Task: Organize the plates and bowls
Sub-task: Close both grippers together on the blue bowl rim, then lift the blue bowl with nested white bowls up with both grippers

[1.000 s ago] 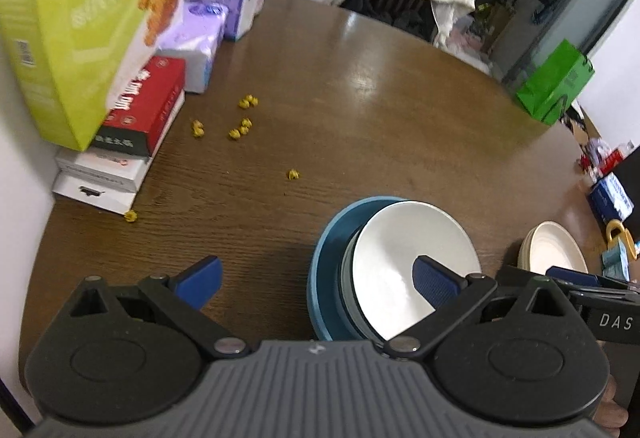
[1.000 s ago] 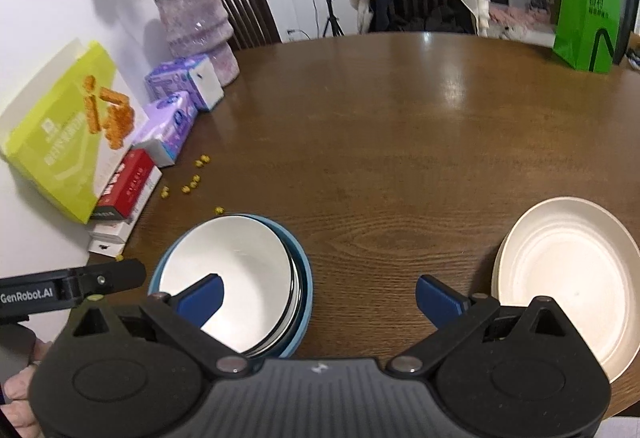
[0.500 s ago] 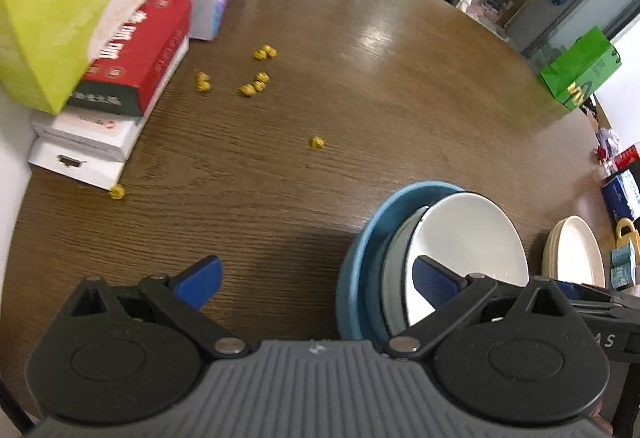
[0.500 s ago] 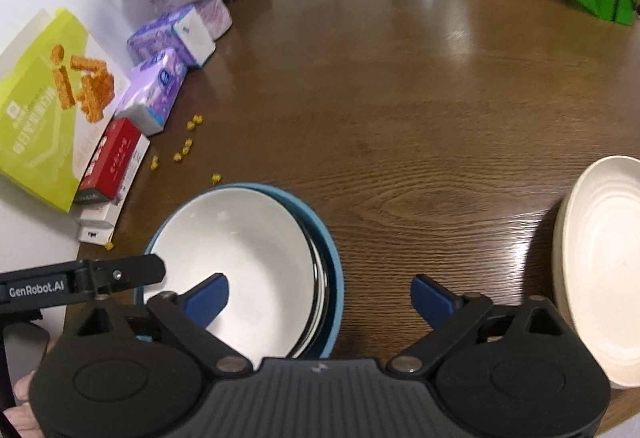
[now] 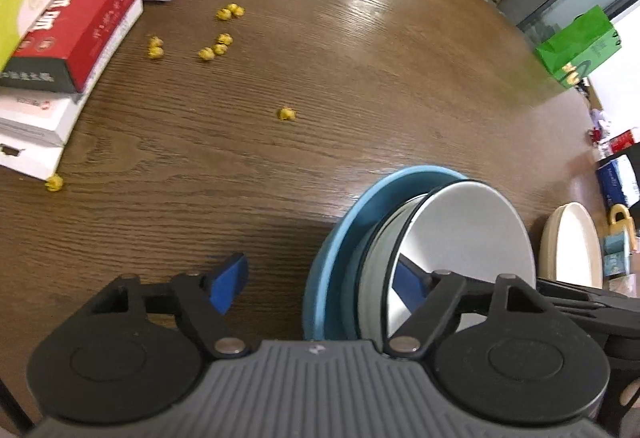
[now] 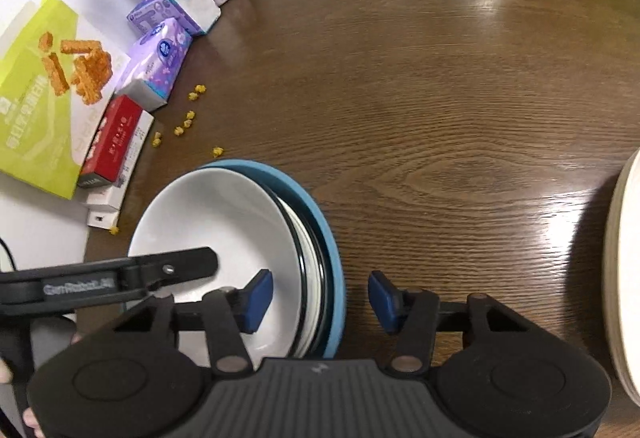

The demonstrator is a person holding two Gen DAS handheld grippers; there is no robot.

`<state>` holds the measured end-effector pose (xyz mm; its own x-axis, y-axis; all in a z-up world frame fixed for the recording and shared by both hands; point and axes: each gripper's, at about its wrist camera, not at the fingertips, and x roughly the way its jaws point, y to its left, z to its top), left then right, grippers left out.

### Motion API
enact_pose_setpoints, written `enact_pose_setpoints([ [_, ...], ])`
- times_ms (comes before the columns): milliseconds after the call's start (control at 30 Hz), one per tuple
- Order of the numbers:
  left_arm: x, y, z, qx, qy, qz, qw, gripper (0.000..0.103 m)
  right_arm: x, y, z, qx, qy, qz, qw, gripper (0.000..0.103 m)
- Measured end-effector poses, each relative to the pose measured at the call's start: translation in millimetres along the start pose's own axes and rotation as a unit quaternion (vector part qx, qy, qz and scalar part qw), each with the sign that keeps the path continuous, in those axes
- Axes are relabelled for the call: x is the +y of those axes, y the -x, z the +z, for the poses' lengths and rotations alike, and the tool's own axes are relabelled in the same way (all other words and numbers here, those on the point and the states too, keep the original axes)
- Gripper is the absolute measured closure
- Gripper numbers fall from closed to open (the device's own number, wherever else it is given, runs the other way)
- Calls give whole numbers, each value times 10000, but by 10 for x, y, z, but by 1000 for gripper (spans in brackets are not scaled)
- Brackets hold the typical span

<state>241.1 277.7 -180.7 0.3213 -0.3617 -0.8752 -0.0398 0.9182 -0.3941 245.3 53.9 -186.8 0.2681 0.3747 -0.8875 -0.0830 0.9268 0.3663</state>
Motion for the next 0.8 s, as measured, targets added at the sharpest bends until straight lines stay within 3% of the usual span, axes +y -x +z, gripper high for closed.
enact_pose_setpoints([
  [167,-12,-52,31,70,-27,-458,9989,53,18,-37,29,-27,3,204,9998,60],
  [800,-30,-139,37,163,90,-571,9982,47,-75,-46,-9,-135,-124,470,9987,61],
])
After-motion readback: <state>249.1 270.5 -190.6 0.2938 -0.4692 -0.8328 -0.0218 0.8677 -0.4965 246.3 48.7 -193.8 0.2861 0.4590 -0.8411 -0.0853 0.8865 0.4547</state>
